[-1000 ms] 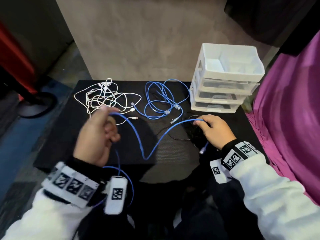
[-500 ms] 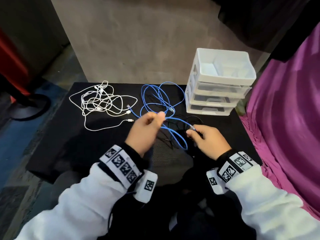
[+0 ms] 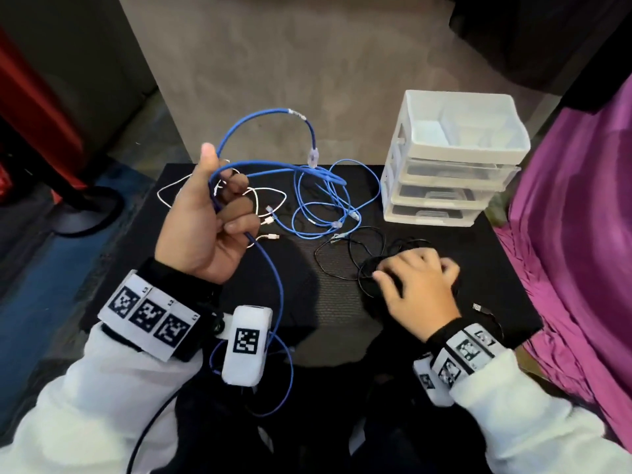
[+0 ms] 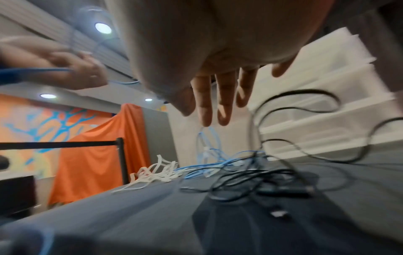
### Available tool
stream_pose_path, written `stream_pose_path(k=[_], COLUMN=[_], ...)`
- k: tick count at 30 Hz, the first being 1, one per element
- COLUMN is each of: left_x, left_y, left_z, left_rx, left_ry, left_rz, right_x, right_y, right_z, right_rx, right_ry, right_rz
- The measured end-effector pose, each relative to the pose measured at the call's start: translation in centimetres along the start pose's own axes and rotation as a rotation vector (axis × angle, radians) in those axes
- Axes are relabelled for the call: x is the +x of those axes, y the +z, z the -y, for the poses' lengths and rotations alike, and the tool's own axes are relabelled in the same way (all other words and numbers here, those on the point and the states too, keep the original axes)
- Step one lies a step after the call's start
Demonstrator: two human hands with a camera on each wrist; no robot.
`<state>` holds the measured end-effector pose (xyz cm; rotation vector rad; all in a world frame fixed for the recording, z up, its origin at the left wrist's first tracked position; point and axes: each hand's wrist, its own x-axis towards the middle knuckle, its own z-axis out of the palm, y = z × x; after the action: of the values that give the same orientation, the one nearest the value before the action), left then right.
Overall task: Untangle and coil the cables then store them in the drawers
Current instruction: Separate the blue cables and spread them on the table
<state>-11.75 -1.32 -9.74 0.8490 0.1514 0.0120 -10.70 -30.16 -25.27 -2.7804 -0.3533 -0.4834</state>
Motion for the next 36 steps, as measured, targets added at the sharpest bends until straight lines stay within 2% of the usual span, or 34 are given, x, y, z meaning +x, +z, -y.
stream_pose_path(k=[1, 2, 4, 6, 8, 10, 14, 17, 19, 22, 24, 28, 32, 34, 36], left_x=[-0.1, -0.2, -0.5, -0.8, -1.0, -1.0, -1.4, -1.7, -1.7, -2.0, -2.0, 0.0, 4.4, 7.8, 11.8], left_y=[0.3, 0.5, 1.0, 1.4, 1.5, 1.3, -0.7, -2.4, -3.3, -4.3, -4.4, -1.7, 3.3, 4.9, 5.3], left_z=[-0.1, -0.3, -0.4, -0.3, 0.0, 0.2, -0.3, -0.8, -0.7, 0.1, 0.8, 0.0, -2.8, -3.0, -1.7], left_rx=[-0.02, -0.031, -0.035, -0.035, -0.031, -0.032, -0.002, 0.05, 0.189, 0.502, 0.683, 0.942, 0.983, 1.013, 1.065], left_ry=[0.007, 0.017, 0.042, 0.066, 0.083, 0.099, 0.149, 0.189, 0.244, 0.354, 0.45, 0.614, 0.785, 0.834, 0.812], left_rz=[0.009, 0.019, 0.041, 0.053, 0.053, 0.057, 0.024, -0.037, -0.106, -0.174, -0.126, -0.006, 0.085, 0.14, 0.143], right_x=[-0.7, -1.4, -2.5, -3.7, -4.8, -5.4, -4.9, -4.1, -3.0, 0.3, 3.2, 9.4, 15.5, 18.1, 19.8], right_y=[0.2, 0.4, 0.7, 2.1, 4.1, 5.7, 6.4, 5.1, 3.0, -1.8, -5.1, -9.5, -12.1, -11.6, -9.1], right_z=[1.2, 2.4, 5.0, 7.3, 9.0, 10.1, 10.8, 11.0, 11.2, 10.8, 10.1, 9.3, 8.4, 7.4, 6.0], right_rx=[0.056, 0.169, 0.448, 0.593, 0.612, 0.743, 0.932, 1.011, 1.123, 1.329, 1.399, 1.359, 1.331, 1.327, 1.329], right_ry=[-0.077, -0.116, 0.027, 0.178, 0.213, 0.286, 0.405, 0.361, 0.312, 0.299, 0.27, 0.137, 0.065, 0.121, 0.263], right_rz=[0.021, 0.127, 0.54, 0.96, 1.147, 1.193, 1.143, 1.137, 1.113, 0.976, 0.844, 0.59, 0.363, 0.279, 0.251])
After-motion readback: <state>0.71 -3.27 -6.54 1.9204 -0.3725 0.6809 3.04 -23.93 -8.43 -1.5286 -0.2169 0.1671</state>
